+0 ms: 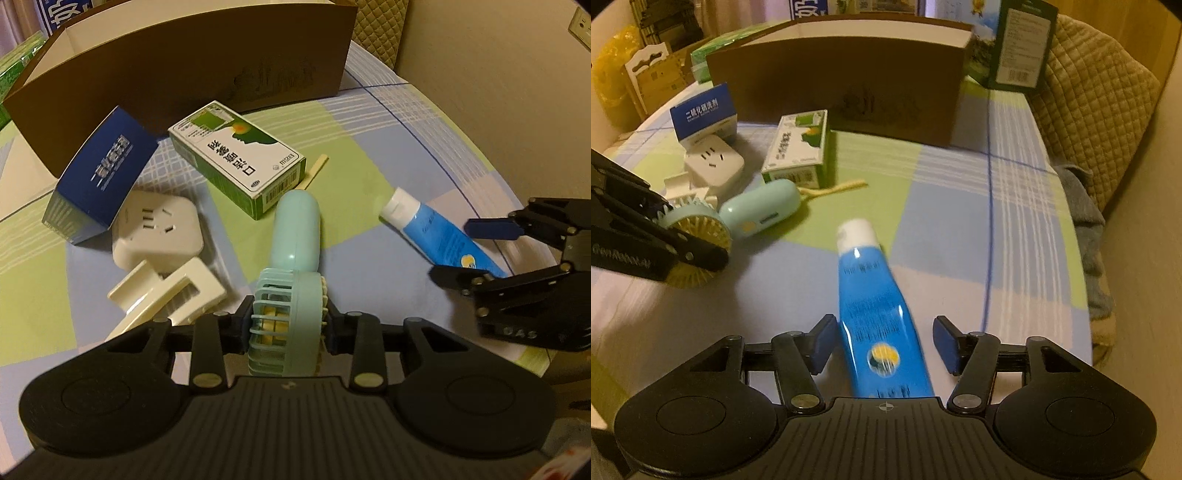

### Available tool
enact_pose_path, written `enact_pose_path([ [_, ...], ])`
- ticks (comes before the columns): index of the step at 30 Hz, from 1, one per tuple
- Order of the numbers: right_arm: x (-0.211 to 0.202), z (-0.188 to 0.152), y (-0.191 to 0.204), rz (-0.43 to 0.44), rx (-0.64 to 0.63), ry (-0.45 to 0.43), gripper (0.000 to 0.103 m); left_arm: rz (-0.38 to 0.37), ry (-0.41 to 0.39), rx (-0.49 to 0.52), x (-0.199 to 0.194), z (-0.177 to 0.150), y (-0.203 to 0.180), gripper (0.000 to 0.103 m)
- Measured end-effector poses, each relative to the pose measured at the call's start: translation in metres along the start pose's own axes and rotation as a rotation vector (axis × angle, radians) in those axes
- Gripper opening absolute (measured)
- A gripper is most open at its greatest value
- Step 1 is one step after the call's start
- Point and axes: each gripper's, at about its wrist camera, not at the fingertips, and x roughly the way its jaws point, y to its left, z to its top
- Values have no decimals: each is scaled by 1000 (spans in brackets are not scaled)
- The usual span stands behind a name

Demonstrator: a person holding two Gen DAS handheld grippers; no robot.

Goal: Organize rigid objects
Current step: 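Grasp the mint-green fan with the left tool while the right tool grasps the blue toothpaste tube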

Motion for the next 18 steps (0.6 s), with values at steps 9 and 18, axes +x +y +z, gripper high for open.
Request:
enact_pose_path([
  [9, 11, 15, 10, 16, -23, -9, 39, 9, -2, -12, 3, 3, -2, 31],
  [18, 11, 16, 13, 15, -25, -11, 38, 15, 1, -9, 3, 4, -3, 31],
])
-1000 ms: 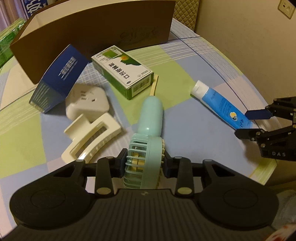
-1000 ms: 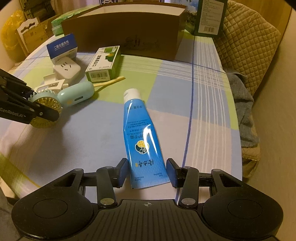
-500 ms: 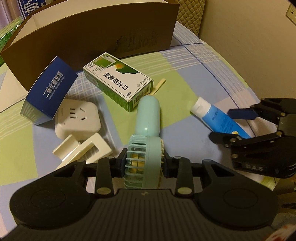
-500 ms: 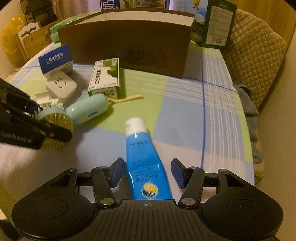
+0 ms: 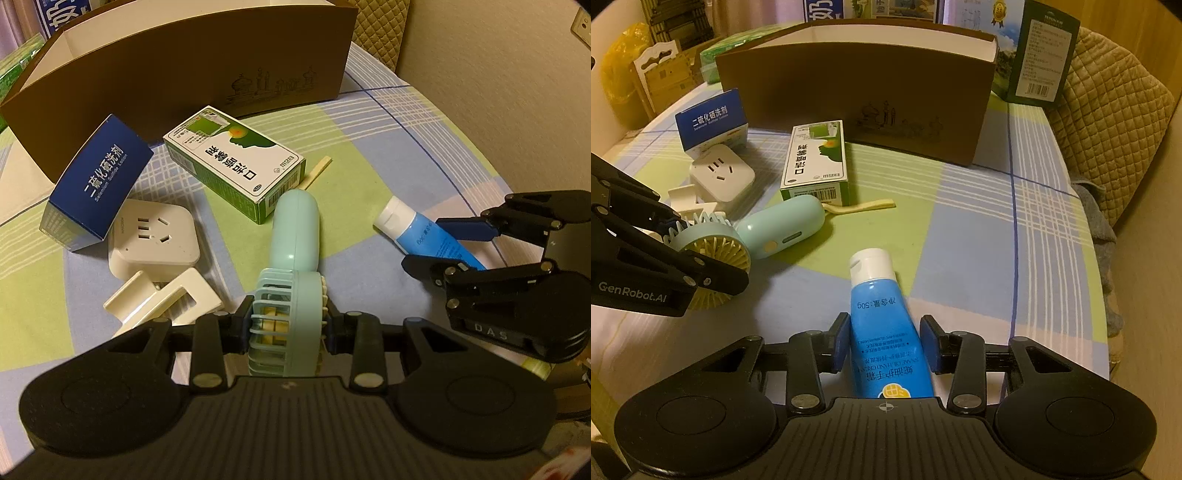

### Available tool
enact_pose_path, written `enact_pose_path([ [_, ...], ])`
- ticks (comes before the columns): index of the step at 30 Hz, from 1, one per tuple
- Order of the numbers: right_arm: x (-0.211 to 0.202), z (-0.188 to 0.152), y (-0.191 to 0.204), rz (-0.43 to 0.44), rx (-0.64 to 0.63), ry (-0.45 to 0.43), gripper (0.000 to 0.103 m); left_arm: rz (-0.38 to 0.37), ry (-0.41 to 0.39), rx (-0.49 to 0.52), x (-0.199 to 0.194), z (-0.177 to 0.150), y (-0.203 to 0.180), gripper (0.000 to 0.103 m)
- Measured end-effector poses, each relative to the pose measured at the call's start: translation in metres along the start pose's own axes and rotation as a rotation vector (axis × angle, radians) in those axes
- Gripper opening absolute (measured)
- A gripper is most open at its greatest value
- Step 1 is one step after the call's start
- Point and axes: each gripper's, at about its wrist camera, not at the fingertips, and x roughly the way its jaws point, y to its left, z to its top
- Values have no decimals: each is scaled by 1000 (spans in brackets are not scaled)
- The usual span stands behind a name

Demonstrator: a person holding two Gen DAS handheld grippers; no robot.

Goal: Organize rigid objects
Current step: 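Grasp the mint-green fan with the left tool while the right tool grasps the blue toothpaste tube, then carry the fan and toothpaste tube over the brown box with both tools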

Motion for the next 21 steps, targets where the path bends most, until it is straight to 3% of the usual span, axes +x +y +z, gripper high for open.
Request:
enact_pose_path([
  [14, -4, -5, -1, 25, -11, 11, 36, 7, 9, -36, -1, -3, -3, 30],
  [21, -12, -11, -11, 63, 43, 20, 36, 2, -5, -92, -12, -10, -6, 30],
])
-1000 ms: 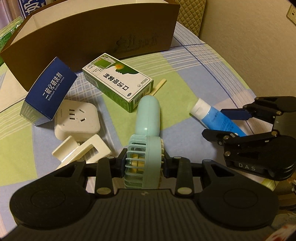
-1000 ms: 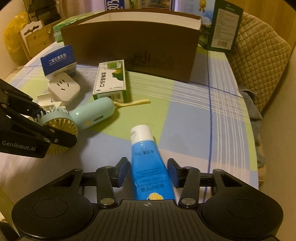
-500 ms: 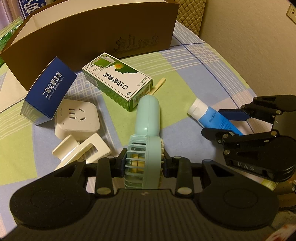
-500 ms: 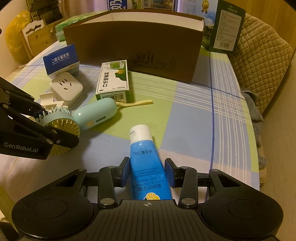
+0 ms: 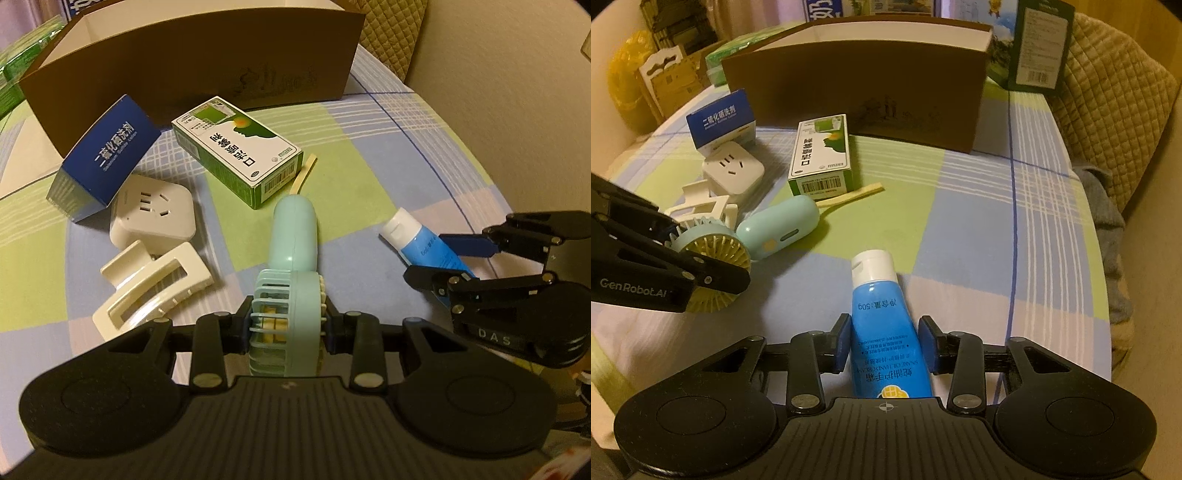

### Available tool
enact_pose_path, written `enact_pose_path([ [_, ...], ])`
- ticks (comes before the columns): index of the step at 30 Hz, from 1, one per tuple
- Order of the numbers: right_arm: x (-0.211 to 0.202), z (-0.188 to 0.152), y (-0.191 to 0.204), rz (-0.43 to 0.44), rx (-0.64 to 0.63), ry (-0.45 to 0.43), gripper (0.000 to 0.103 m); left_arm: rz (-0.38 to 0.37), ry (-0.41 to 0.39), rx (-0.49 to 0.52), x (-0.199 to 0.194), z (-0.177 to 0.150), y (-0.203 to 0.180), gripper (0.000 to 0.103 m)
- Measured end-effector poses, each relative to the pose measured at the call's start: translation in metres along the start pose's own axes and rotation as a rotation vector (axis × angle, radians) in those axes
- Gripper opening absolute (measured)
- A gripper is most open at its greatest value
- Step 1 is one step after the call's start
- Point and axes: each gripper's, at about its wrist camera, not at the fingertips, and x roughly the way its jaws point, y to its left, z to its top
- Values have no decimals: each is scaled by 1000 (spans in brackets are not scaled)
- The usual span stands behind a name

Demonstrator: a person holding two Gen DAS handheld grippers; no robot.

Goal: Organize rigid objects
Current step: 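Carry the fan and toothpaste tube over the brown box with both tools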

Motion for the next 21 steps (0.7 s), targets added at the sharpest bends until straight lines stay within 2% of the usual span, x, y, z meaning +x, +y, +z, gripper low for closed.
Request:
enact_pose_path([
  [10, -24, -3, -26, 57, 91, -23, 36, 5, -67, -76, -33, -7, -5, 29],
  [21, -57, 22, -32, 114, 79, -120, 36, 28, -191, -151, -80, 1, -6, 29],
])
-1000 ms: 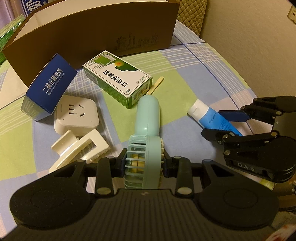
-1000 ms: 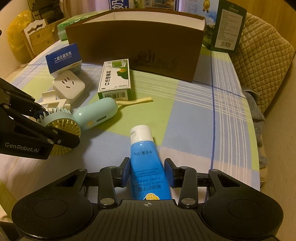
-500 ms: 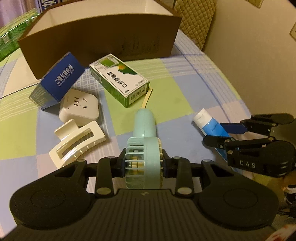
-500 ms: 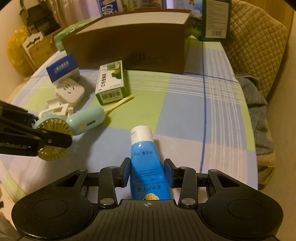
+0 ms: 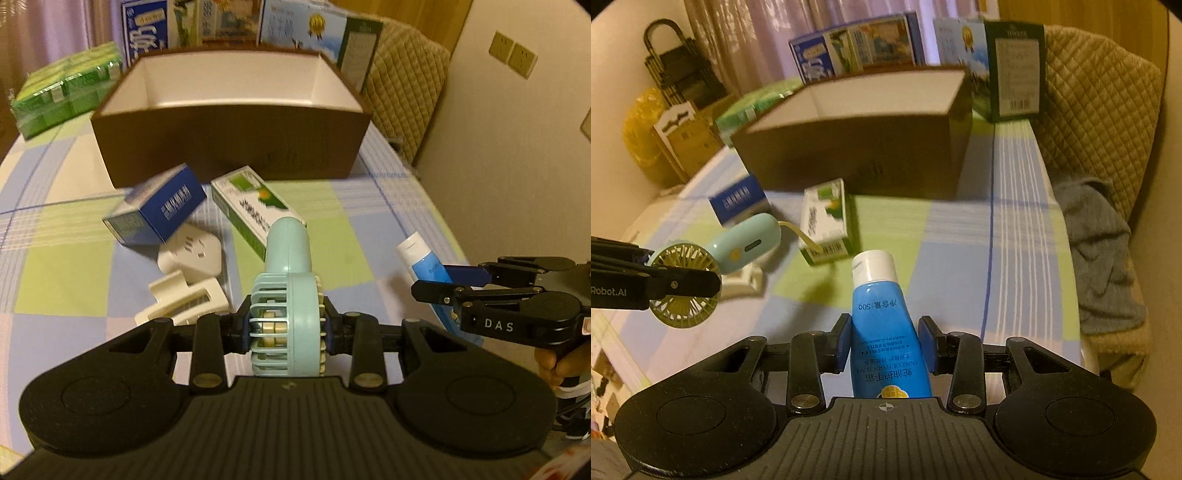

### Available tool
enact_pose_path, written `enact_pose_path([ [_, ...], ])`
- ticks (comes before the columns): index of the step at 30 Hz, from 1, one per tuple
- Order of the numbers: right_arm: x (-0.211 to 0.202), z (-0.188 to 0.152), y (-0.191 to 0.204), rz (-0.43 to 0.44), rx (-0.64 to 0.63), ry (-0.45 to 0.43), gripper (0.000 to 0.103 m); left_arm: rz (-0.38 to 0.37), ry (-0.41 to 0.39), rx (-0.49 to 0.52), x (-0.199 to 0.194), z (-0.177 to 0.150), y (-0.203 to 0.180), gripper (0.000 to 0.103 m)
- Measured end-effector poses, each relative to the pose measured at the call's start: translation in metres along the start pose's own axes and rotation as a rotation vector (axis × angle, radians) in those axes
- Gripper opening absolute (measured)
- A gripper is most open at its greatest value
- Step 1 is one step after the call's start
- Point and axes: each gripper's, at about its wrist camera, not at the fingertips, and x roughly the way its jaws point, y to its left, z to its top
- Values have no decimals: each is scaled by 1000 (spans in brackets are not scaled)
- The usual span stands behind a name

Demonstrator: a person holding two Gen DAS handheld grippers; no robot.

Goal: Organize rigid objects
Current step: 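Carry the fan and toothpaste tube over the brown box with both tools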

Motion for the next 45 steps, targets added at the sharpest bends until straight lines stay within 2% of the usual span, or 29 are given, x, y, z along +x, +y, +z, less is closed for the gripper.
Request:
enact_pose_path([
  [10, -10, 41, 11, 39, -7, -72, 36, -21, -108, -4, -27, 33, 7, 29],
  [23, 3, 125, 25, 59, -4, -159, 36, -25, -208, 47, -19, 107, 36, 29],
  [31, 39, 195, 28, 91, 11, -184, 36, 9, -232, 64, 5, 158, 62, 29],
  [37, 80, 243, 29, 83, 41, -175, 36, 34, -222, 69, 35, 193, 85, 29],
  [45, 146, 284, 25, 37, 136, -114, 36, 51, -150, 78, 93, 232, 110, 29],
])
